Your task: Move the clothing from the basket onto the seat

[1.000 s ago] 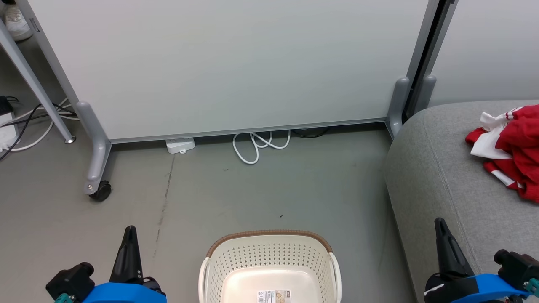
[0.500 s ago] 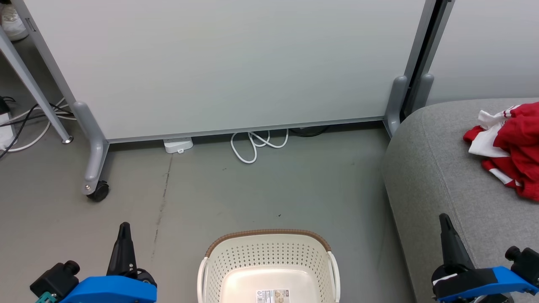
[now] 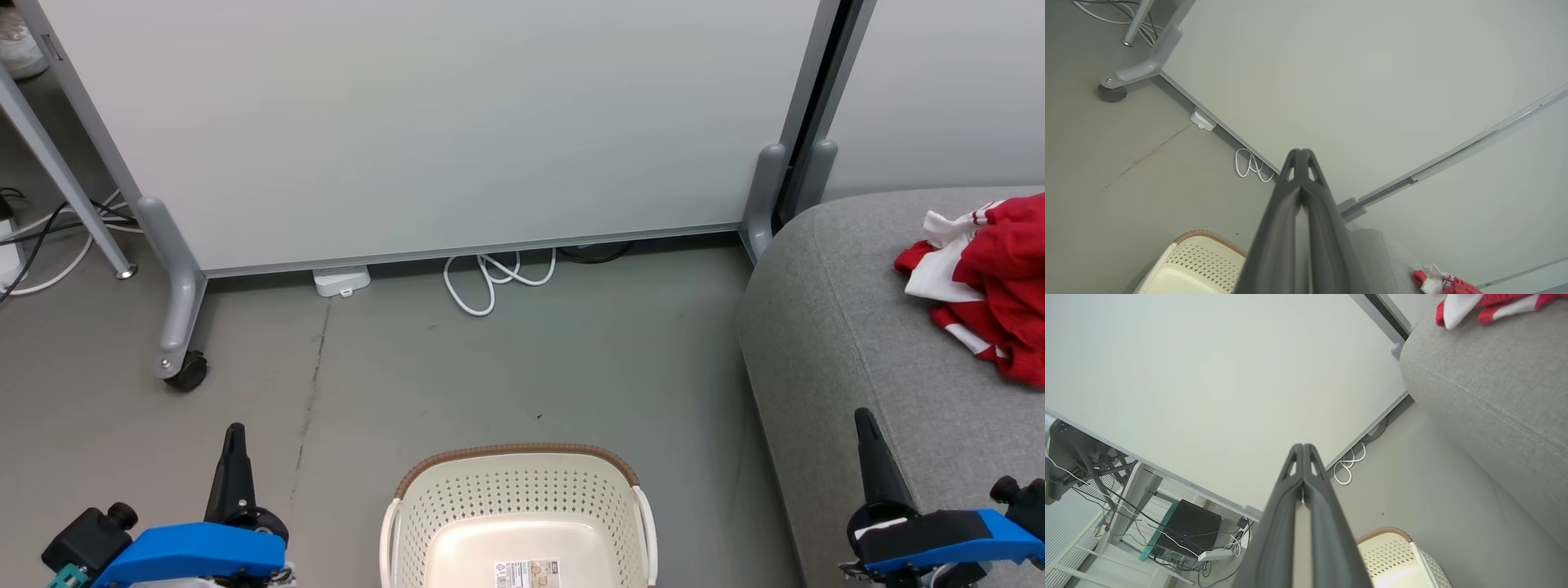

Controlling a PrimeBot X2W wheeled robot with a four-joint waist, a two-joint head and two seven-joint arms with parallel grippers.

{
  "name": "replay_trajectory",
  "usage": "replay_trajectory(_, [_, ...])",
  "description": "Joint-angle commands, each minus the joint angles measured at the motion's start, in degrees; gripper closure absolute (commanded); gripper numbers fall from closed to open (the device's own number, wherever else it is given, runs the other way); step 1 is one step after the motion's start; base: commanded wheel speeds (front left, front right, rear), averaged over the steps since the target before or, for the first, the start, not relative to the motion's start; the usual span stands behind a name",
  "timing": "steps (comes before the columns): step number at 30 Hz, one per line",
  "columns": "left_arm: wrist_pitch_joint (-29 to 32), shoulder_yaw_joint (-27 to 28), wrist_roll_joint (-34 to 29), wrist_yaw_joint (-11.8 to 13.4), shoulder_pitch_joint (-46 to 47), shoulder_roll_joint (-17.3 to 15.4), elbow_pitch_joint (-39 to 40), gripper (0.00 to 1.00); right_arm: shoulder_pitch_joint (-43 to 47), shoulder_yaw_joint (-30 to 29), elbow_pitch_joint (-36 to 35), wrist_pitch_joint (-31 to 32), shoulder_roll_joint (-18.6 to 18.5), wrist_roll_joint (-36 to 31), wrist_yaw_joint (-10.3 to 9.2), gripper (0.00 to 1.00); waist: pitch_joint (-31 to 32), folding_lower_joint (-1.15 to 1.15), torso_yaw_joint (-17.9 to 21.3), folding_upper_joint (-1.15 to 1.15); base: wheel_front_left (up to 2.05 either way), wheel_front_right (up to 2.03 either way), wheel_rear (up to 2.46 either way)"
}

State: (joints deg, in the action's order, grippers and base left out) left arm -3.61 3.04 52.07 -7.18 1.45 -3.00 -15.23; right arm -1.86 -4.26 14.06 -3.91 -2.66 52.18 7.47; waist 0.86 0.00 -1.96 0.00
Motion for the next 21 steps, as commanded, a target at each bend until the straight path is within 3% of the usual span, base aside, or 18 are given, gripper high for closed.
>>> replay_trajectory(1, [0.4,0.4,1.7,-0.2,1.8,-0.1,0.8,1.0,-1.7,-0.3,-0.6,0.4,-0.2,1.7,0.02,1.0,0.0,0.0,0.0,0.0,0.0,0.0,0.0])
replay_trajectory(21, [3.6,1.5,14.4,-0.3,3.0,0.0,1.0,1.0,-2.8,-0.9,-0.5,3.8,-0.3,14.4,0.03,1.0,-0.3,0.0,0.5,0.0,0.0,0.0,0.0])
